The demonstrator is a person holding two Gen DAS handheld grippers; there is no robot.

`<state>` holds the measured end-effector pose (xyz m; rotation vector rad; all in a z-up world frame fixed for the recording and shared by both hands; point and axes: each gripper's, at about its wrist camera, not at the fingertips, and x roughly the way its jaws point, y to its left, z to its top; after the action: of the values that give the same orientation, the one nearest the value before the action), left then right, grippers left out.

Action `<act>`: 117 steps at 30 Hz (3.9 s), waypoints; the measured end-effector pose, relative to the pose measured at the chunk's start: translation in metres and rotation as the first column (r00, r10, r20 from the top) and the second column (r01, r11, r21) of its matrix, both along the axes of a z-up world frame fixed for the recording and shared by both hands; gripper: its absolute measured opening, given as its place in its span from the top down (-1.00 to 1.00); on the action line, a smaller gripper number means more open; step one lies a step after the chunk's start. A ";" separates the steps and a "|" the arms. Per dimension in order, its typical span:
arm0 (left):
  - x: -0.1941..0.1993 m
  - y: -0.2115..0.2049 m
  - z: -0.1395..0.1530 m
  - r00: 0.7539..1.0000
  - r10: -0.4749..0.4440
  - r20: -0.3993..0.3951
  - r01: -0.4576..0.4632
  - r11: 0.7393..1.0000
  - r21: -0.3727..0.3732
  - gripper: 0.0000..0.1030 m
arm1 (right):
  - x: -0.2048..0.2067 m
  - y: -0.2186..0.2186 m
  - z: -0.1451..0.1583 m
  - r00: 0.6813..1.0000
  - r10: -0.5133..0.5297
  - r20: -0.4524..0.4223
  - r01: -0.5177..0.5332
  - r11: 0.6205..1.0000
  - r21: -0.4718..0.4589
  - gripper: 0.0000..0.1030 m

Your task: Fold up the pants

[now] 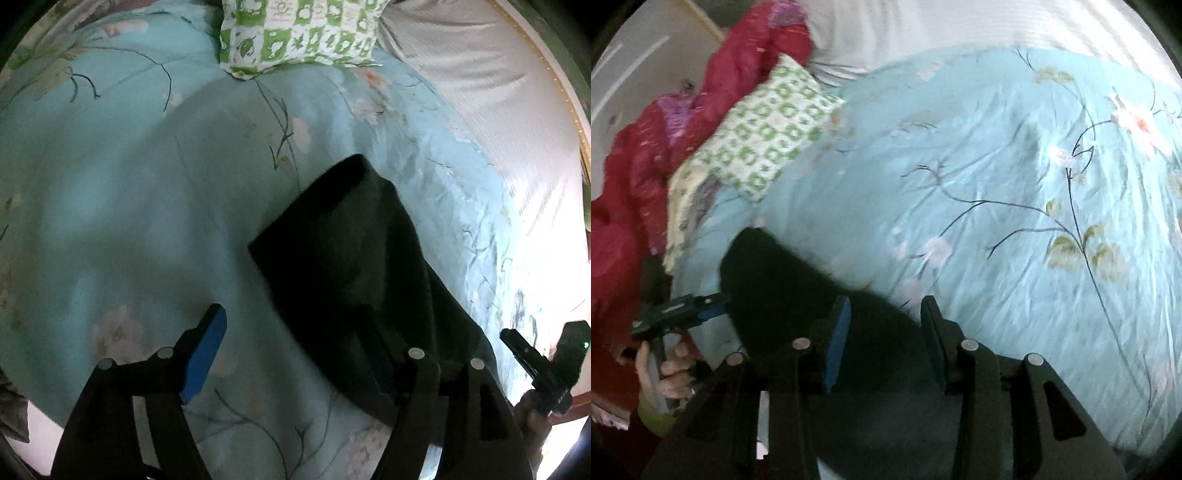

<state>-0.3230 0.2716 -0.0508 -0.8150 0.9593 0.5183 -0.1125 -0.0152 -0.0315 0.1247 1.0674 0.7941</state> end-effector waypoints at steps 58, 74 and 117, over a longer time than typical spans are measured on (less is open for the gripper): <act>0.017 -0.045 0.025 0.972 -0.203 -0.118 0.234 0.792 0.563 -0.01 | -0.038 0.053 0.009 0.932 0.046 0.359 0.071 0.949 -0.306 0.50; 0.078 -0.184 0.045 0.789 -0.613 -0.038 0.566 0.703 0.431 -0.26 | -0.156 -0.173 -0.003 0.875 -0.463 0.141 0.467 0.884 0.003 0.03; 0.280 -0.558 -0.011 -0.217 -0.964 -0.153 0.966 -0.234 0.109 -0.32 | -0.190 -0.340 -0.069 0.517 -0.821 -0.241 0.842 0.439 0.312 0.79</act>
<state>-0.0430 -0.2861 -0.0615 0.4164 1.2235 -0.9228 -0.3021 -0.3549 -0.1007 0.9752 0.7204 0.0515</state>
